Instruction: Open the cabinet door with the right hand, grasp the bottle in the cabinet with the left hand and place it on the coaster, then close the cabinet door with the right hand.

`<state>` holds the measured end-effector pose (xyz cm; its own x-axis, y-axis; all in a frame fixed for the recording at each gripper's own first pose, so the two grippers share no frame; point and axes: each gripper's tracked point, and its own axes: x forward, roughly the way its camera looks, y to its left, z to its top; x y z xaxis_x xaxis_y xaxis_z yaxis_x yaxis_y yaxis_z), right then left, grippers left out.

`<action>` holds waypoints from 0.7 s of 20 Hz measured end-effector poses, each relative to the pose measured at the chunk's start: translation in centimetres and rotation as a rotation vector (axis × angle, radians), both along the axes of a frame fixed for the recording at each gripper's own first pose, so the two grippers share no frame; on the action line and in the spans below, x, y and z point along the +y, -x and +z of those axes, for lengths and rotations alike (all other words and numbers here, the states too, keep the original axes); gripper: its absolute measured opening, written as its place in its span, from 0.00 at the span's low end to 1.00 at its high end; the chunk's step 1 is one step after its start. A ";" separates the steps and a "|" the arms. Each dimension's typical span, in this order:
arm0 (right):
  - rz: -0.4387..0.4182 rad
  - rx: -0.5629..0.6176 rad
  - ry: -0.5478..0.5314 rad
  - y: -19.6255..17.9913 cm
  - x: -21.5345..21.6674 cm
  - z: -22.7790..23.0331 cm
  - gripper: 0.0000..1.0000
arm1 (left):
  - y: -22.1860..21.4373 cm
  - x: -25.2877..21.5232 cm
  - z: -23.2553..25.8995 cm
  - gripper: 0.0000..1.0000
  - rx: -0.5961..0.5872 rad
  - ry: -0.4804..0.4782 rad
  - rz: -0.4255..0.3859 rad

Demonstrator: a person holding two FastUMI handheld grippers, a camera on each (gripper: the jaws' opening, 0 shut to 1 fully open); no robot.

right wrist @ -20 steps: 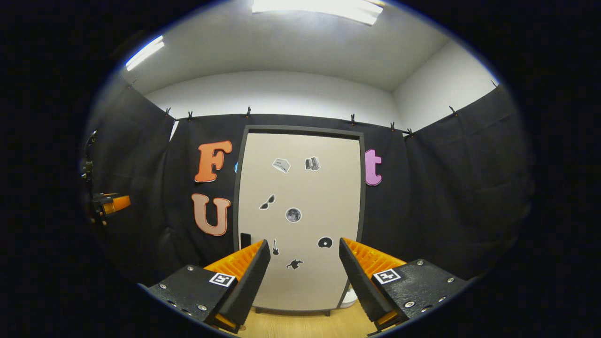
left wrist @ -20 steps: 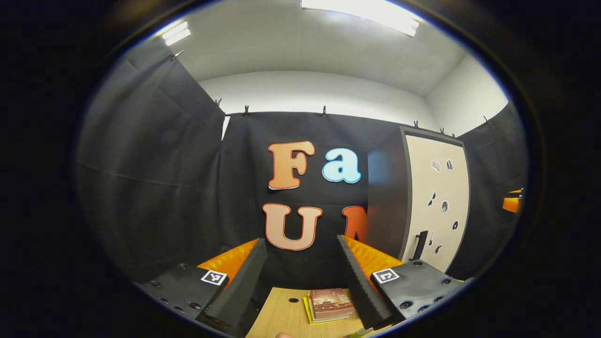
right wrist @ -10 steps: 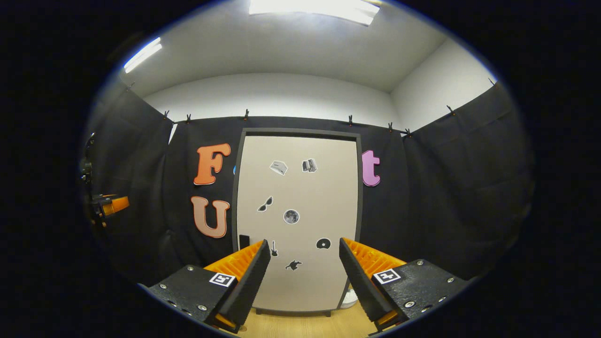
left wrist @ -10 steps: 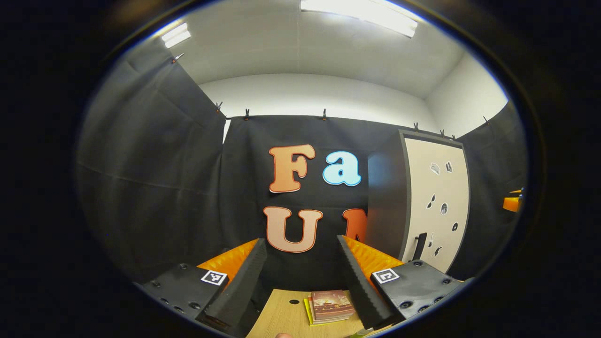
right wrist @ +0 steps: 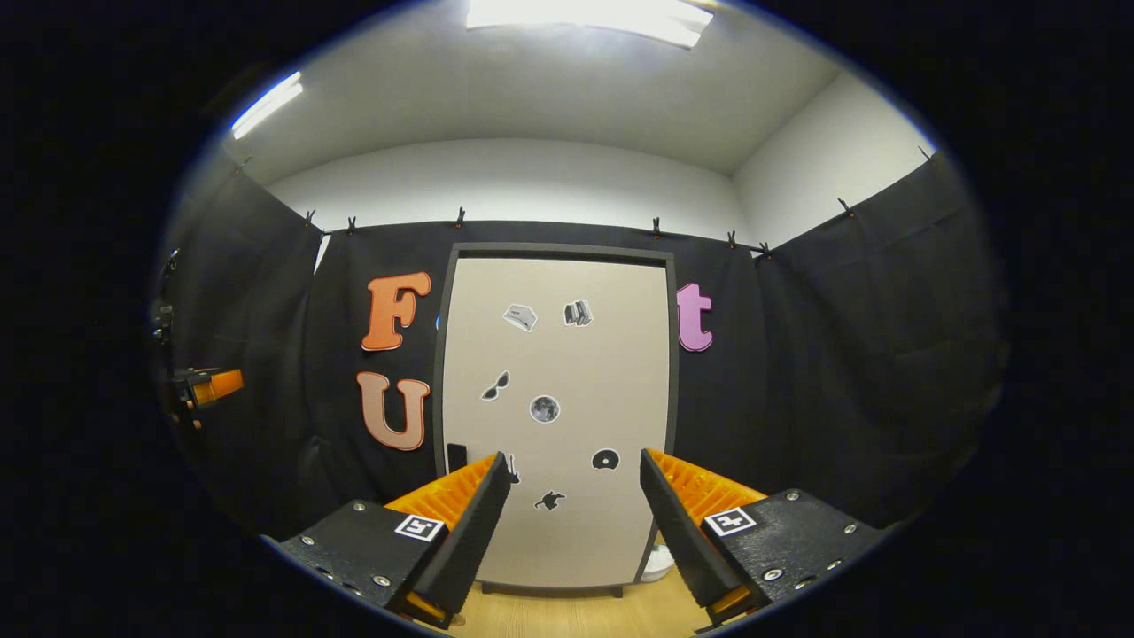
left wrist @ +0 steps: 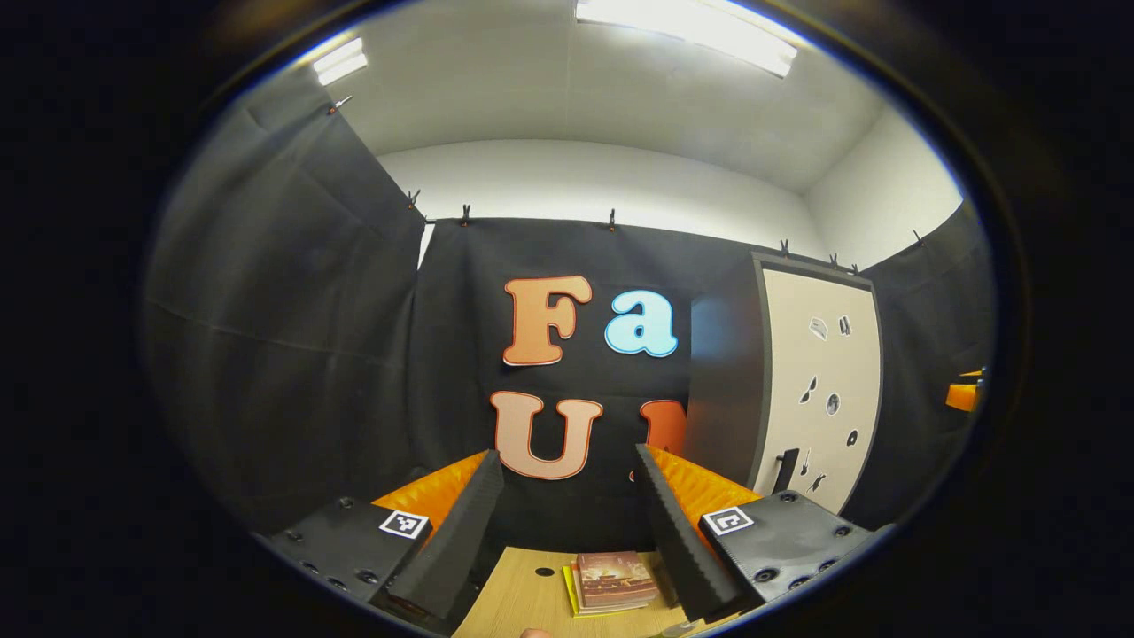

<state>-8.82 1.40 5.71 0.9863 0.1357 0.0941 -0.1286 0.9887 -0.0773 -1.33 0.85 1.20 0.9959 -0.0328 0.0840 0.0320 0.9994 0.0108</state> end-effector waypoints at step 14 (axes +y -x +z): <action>-0.017 0.010 -0.011 -0.1 -0.5 -0.3 0.91 | 0.0 -0.1 0.1 0.96 -0.006 -0.002 -0.005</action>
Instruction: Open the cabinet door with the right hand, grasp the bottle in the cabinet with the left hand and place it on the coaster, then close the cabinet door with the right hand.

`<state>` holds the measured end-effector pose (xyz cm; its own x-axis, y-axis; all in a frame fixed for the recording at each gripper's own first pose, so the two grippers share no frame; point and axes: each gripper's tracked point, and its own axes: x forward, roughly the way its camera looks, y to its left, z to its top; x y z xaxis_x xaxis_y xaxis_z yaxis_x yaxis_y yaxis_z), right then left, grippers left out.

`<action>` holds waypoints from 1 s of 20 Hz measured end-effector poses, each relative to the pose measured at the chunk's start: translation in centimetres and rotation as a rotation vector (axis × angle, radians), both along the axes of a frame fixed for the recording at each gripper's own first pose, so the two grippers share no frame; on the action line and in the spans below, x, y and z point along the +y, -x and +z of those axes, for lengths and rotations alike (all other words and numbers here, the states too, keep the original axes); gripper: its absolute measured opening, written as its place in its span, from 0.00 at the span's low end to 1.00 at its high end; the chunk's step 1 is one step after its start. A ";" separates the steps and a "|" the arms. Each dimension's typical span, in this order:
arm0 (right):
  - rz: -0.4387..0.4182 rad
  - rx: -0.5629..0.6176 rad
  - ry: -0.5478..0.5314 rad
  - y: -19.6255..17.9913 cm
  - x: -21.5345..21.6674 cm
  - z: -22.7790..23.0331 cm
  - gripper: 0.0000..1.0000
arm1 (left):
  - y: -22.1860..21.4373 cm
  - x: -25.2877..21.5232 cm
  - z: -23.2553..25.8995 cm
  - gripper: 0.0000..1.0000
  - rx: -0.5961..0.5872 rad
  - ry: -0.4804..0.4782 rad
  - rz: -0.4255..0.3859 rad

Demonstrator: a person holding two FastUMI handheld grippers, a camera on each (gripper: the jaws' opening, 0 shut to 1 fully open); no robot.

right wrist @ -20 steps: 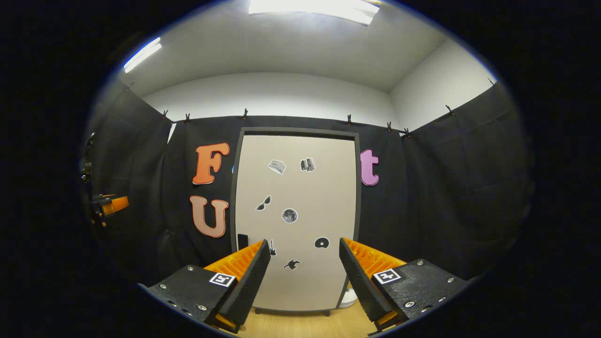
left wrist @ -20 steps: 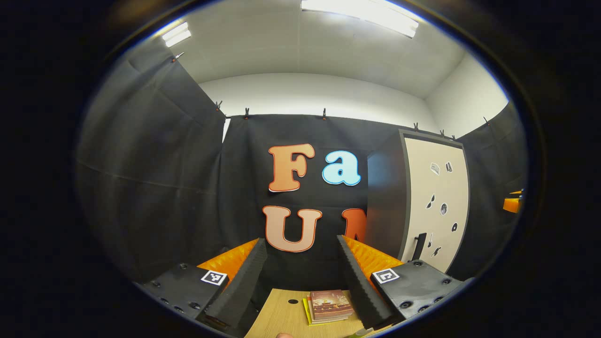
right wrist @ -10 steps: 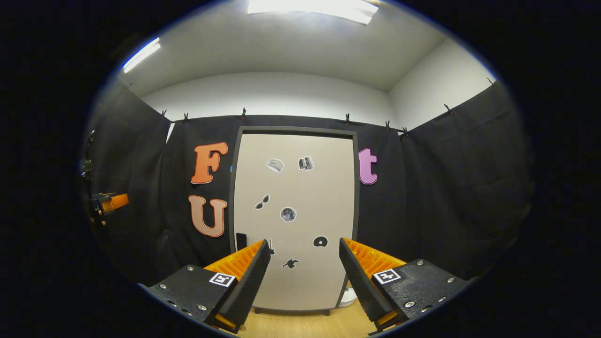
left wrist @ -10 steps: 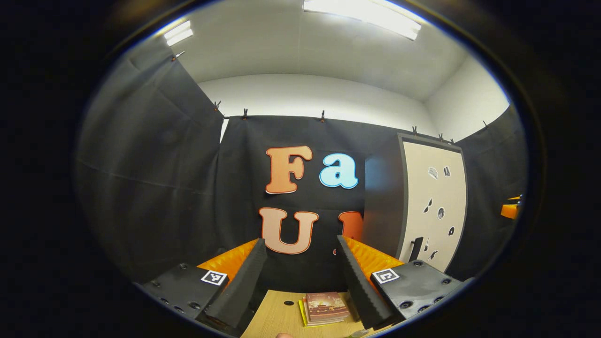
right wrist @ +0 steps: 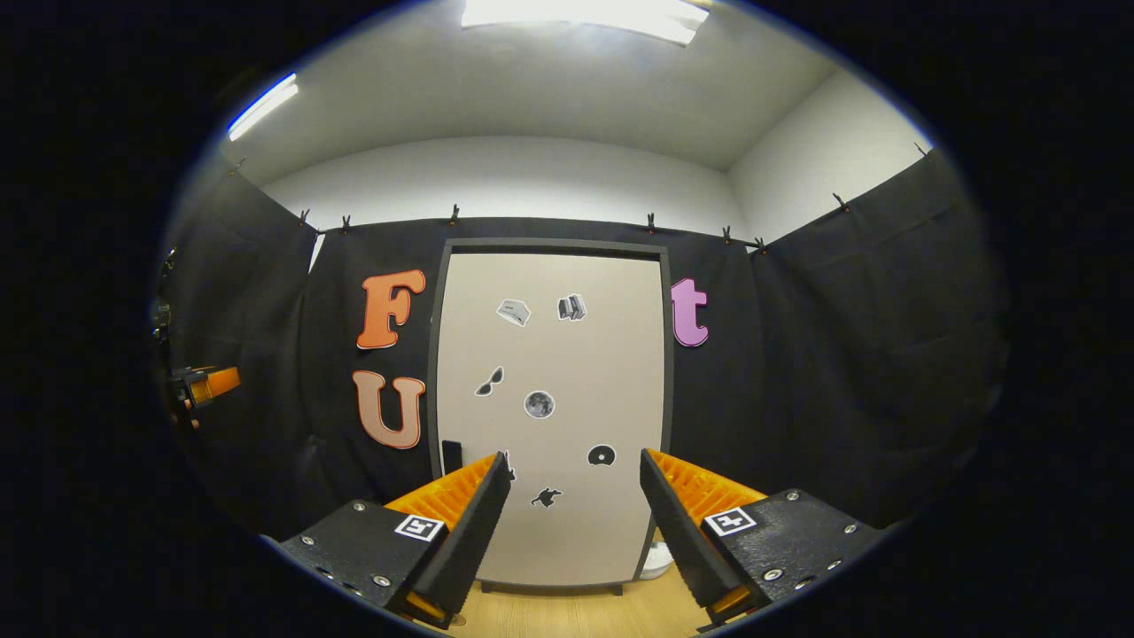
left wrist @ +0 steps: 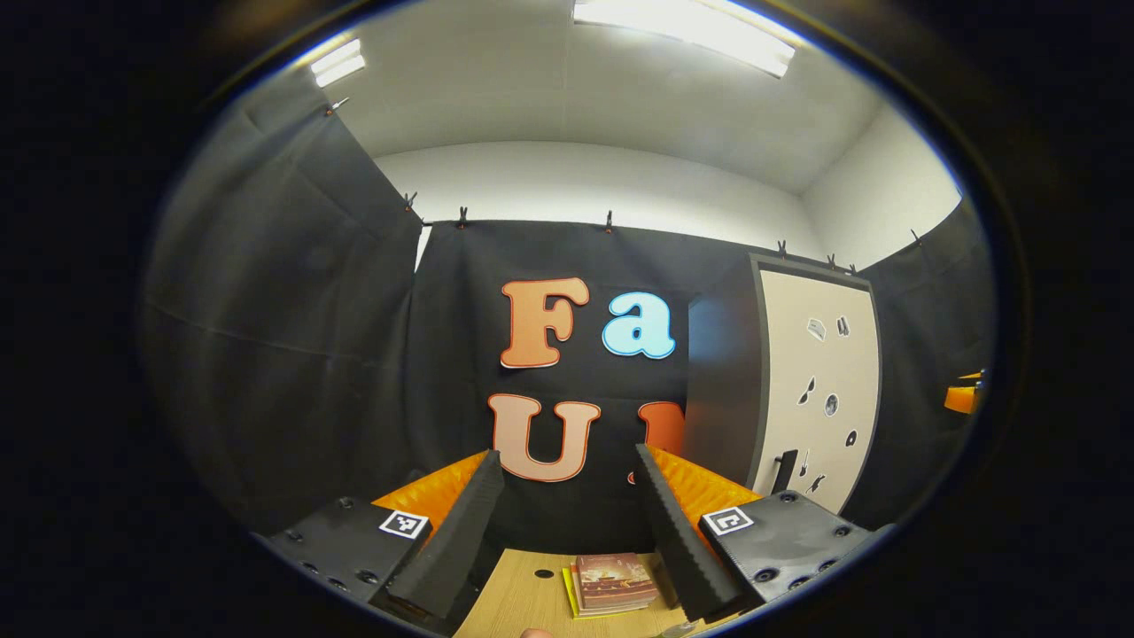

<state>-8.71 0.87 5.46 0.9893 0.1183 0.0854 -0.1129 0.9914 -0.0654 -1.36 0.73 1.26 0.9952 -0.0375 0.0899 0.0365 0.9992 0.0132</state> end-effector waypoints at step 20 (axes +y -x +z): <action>-0.027 0.021 -0.021 0.9 -1.7 -0.8 0.92 | 0.9 -1.3 0.1 0.96 -0.001 0.007 -0.012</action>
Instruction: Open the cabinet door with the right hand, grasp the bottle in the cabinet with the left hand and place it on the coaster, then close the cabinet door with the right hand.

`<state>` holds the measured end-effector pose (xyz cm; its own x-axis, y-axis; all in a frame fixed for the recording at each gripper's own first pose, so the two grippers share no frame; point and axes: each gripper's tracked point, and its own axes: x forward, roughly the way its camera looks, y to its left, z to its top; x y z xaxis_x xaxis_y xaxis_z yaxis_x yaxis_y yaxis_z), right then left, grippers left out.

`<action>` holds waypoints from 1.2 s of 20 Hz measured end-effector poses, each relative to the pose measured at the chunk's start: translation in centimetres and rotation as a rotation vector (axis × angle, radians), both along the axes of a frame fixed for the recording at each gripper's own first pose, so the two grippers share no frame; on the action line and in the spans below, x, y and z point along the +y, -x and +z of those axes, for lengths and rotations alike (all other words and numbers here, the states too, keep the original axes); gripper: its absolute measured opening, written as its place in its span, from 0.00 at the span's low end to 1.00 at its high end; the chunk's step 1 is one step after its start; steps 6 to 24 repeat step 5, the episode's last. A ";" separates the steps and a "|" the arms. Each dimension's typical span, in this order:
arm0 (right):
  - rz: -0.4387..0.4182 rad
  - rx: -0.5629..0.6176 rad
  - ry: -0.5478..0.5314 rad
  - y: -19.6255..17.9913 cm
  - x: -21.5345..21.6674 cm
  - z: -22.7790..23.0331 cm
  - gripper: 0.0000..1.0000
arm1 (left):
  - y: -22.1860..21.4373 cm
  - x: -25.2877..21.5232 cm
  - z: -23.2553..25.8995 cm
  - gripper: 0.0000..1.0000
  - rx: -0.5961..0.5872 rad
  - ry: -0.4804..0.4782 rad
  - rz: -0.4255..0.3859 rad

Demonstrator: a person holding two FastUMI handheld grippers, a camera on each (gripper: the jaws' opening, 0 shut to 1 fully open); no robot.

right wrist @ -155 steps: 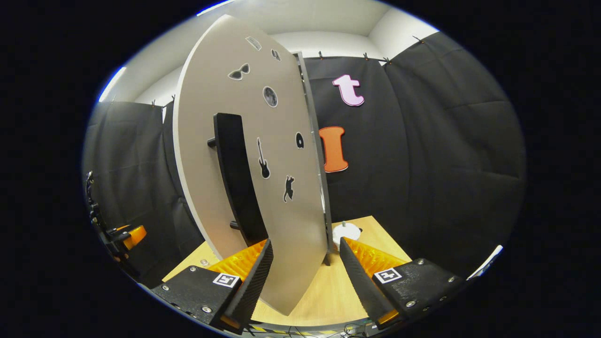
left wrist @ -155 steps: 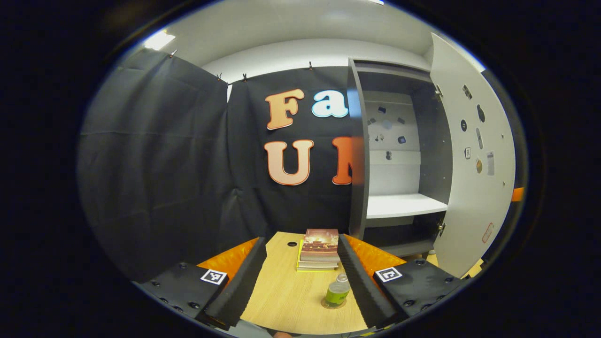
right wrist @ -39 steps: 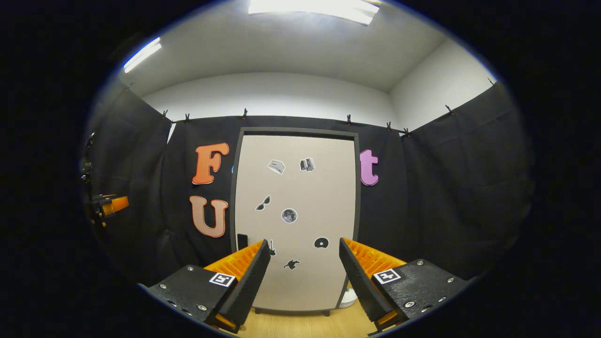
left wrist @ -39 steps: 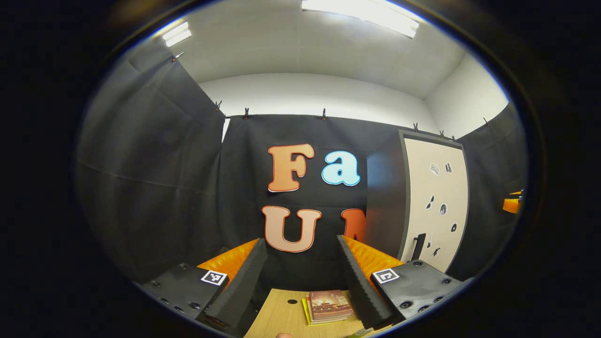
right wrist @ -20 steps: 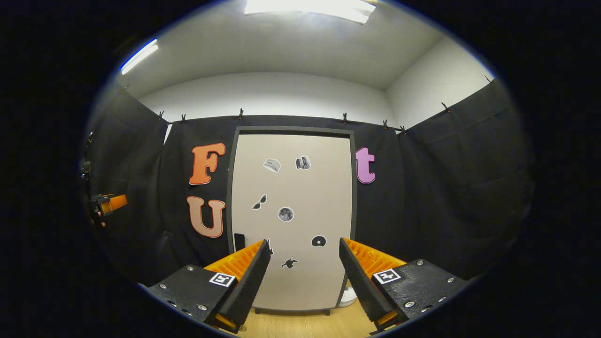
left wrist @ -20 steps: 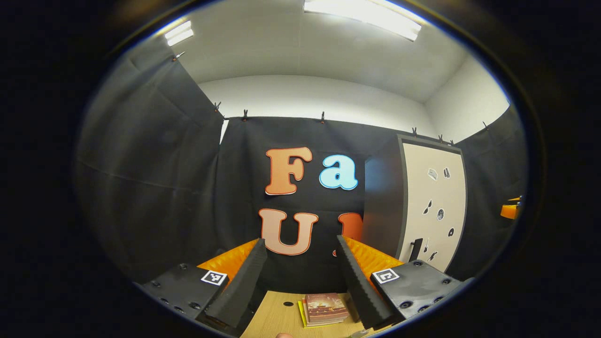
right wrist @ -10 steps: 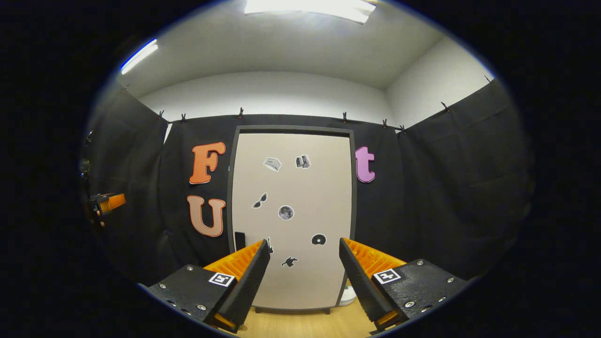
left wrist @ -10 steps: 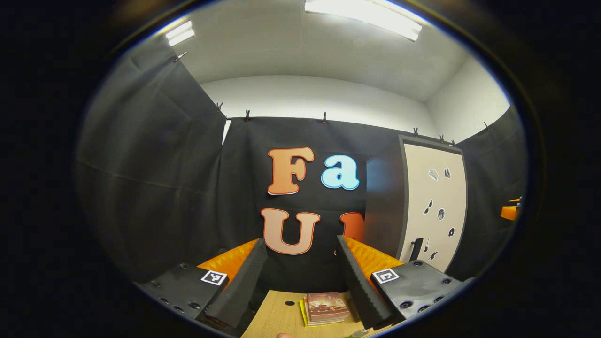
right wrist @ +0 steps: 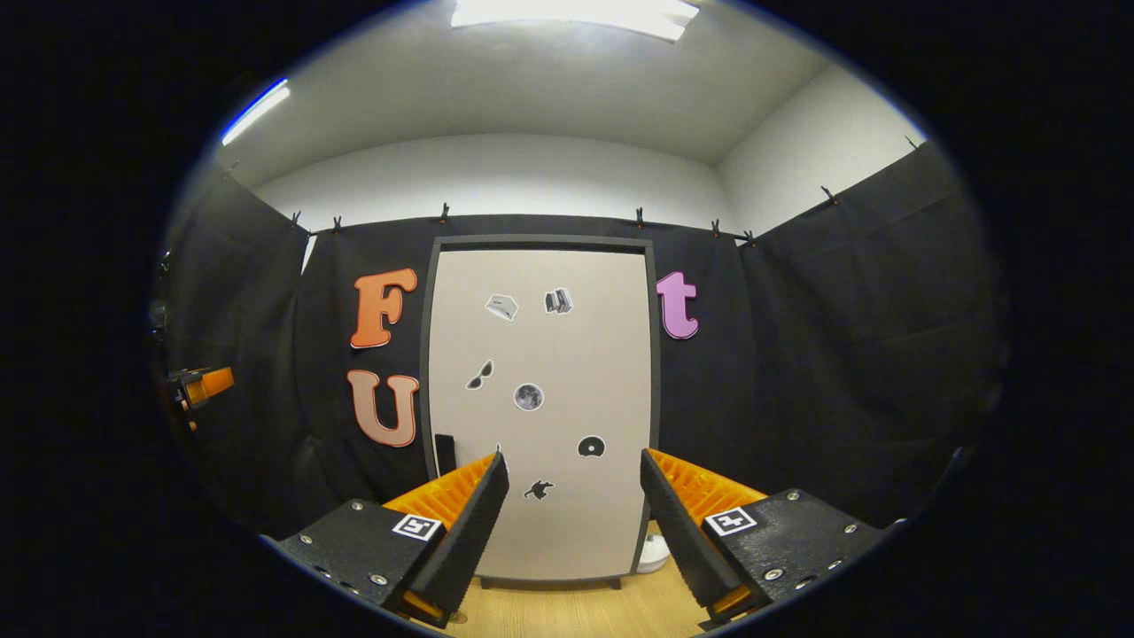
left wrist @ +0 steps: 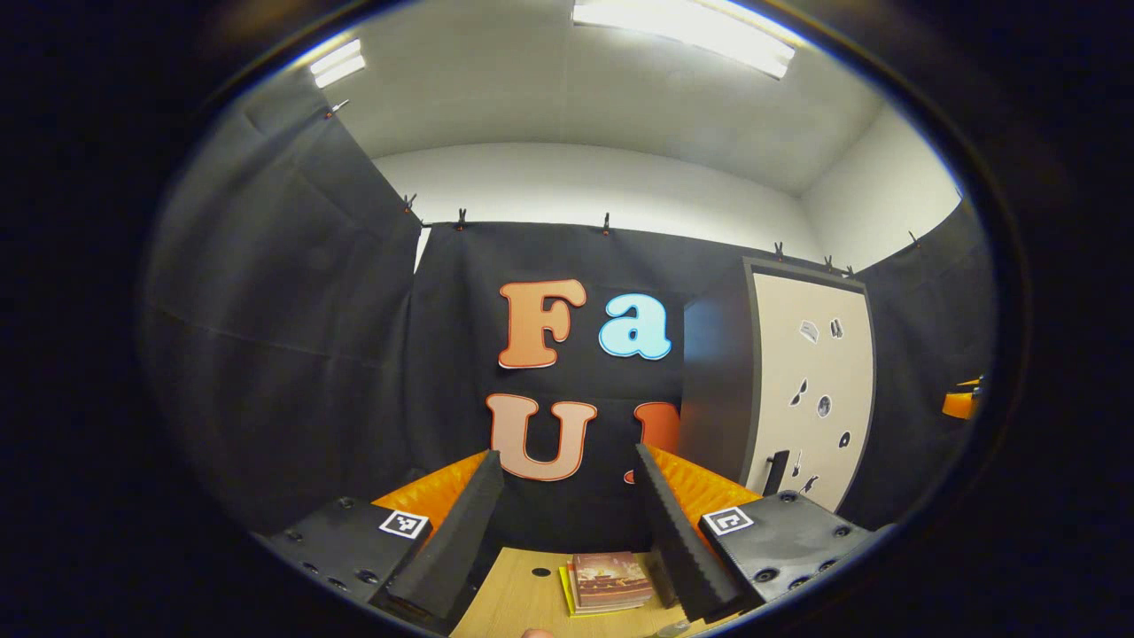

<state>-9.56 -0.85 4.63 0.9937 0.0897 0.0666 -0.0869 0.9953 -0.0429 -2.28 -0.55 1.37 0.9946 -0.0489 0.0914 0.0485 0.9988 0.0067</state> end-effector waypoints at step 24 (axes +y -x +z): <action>-0.024 0.020 0.007 -0.1 -1.6 -0.8 0.92 | -1.0 -1.8 -0.7 0.96 0.017 0.011 -0.021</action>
